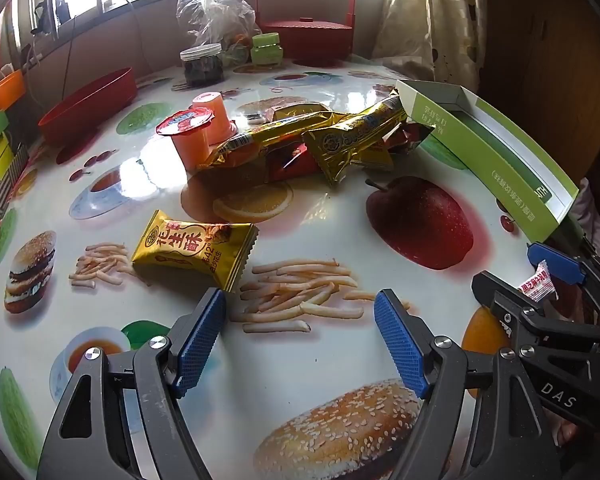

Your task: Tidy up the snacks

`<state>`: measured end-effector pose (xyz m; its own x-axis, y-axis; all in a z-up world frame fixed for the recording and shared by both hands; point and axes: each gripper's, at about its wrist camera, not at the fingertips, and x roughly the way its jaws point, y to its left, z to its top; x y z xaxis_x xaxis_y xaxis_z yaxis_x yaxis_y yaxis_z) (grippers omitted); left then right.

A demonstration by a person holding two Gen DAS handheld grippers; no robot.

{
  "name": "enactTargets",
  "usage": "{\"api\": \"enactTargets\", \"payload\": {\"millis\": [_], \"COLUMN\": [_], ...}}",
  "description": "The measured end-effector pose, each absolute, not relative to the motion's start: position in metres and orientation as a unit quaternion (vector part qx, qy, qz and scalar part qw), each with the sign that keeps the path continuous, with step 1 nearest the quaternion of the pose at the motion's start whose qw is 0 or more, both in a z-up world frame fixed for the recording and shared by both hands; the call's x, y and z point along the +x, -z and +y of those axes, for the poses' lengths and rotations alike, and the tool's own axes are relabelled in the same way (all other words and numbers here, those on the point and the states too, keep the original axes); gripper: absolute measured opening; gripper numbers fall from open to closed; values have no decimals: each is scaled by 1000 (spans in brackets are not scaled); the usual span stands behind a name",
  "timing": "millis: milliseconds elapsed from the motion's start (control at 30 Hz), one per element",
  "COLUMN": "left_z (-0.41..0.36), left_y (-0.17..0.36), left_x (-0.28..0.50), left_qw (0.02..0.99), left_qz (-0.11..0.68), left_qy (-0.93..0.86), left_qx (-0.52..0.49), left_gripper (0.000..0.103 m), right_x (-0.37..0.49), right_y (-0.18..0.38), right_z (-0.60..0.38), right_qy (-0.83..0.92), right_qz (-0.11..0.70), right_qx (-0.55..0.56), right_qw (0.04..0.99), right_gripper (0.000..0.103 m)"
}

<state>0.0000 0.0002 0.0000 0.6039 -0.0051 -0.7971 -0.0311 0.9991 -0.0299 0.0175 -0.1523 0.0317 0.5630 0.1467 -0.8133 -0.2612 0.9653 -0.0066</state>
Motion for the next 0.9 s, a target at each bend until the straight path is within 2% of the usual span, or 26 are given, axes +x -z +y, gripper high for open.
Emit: {"api": "enactTargets", "payload": {"millis": [900], "left_z": [2], "left_y": [-1], "left_x": [-2], "left_qw": [896], "left_qz": [445], "left_qy": [-8], "left_qx": [-18], "left_gripper": [77], "right_x": [18], "right_y": [-31], "right_z": [-154], "right_qy": [-115], "right_qz": [448], "right_qx": [-61], "right_qw": [885], "right_gripper": [77]}}
